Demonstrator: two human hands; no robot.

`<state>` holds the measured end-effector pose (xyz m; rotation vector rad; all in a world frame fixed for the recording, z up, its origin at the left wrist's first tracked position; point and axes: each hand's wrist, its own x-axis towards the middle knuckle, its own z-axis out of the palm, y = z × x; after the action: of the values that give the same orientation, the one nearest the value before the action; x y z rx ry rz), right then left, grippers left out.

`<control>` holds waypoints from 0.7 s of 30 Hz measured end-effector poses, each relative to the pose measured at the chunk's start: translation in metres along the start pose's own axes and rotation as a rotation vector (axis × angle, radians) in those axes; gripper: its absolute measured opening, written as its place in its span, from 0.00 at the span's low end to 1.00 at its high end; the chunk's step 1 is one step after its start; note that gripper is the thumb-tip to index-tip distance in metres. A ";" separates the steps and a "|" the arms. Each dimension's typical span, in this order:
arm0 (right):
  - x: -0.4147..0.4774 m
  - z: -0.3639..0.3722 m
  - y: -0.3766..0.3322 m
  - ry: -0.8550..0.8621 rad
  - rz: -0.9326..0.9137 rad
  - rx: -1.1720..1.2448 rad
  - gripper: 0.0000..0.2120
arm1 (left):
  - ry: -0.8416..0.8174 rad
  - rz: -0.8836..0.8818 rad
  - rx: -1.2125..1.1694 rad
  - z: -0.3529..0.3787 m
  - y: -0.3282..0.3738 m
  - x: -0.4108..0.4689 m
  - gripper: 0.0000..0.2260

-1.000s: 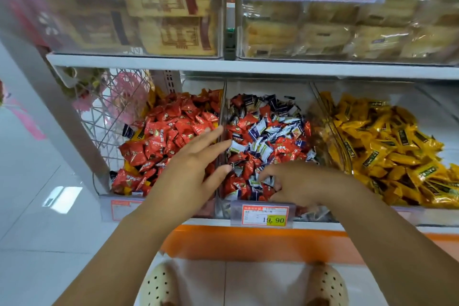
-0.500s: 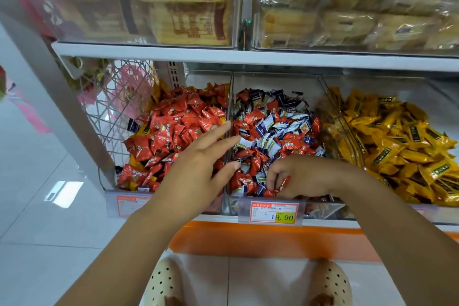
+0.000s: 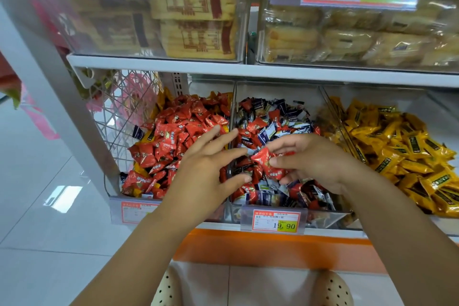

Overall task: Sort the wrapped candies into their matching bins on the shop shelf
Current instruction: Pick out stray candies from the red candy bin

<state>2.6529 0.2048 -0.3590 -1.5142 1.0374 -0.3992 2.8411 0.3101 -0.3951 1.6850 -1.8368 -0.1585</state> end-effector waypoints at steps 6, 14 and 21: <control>0.012 0.021 -0.028 0.098 -0.258 0.178 0.12 | 0.248 -0.106 -0.005 -0.022 -0.008 0.006 0.19; 0.048 0.084 -0.054 0.064 -0.551 -0.228 0.19 | 0.447 -0.331 0.058 -0.058 -0.042 -0.001 0.17; 0.032 0.037 -0.046 0.200 -0.281 -0.145 0.15 | 0.228 -0.283 0.019 -0.049 -0.045 -0.003 0.21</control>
<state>2.7157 0.1978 -0.3353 -1.7856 1.0269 -0.6959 2.9054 0.3208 -0.3794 1.8861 -1.4353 -0.0635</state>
